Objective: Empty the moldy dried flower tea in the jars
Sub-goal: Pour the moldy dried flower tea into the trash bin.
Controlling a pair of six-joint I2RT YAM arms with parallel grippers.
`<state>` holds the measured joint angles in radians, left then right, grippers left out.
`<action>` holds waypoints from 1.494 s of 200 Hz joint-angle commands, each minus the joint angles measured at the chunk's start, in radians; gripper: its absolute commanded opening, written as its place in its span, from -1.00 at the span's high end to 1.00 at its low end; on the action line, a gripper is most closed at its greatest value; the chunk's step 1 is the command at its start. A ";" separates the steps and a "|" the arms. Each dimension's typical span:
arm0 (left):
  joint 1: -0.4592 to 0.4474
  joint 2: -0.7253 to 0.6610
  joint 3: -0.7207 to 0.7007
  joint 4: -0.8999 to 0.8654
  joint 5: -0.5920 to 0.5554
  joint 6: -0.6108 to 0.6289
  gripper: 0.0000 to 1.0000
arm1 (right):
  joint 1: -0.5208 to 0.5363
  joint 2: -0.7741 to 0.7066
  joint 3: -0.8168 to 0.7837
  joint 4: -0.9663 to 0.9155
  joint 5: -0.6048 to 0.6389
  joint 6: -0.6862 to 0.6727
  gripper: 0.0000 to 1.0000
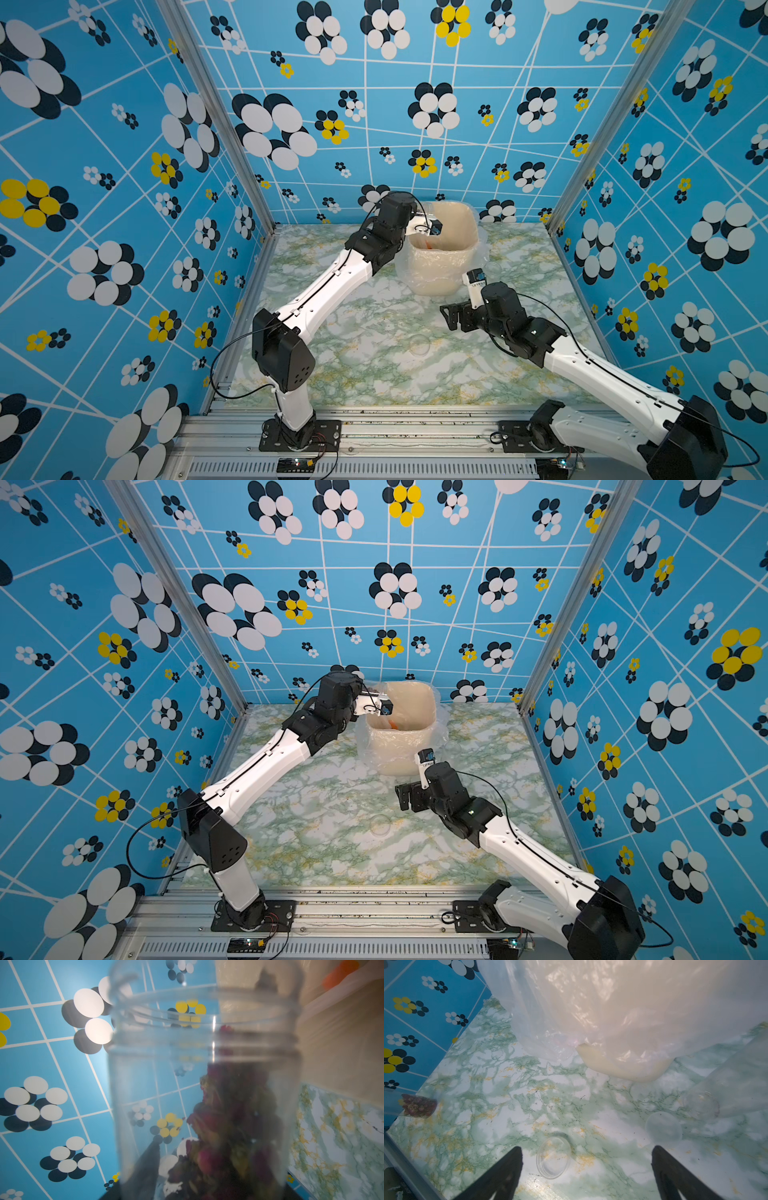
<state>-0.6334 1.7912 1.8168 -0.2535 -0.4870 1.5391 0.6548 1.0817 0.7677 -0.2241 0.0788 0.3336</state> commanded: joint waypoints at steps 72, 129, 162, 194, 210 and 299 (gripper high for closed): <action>-0.002 0.030 -0.076 0.199 0.049 0.263 0.83 | -0.009 -0.015 -0.017 -0.001 0.021 0.024 -0.99; 0.016 0.034 -0.119 0.284 0.099 0.350 0.84 | -0.011 -0.025 -0.026 0.010 -0.017 0.056 -0.99; 0.032 0.031 -0.141 0.328 0.131 0.393 0.86 | -0.017 -0.029 -0.021 0.014 -0.062 0.084 -0.99; 0.046 0.012 -0.182 0.346 0.178 0.423 0.87 | -0.024 -0.039 -0.013 0.027 -0.112 0.121 -0.99; 0.049 0.005 -0.197 0.356 0.195 0.431 0.87 | -0.028 -0.044 -0.010 0.037 -0.143 0.147 -0.98; 0.055 0.037 -0.187 0.426 0.219 0.465 0.88 | -0.045 -0.138 0.015 0.026 -0.195 0.242 -0.99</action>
<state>-0.5880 1.8141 1.6260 0.1066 -0.2867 1.9774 0.6209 0.9756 0.7544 -0.2161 -0.0887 0.5297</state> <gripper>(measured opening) 0.656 0.992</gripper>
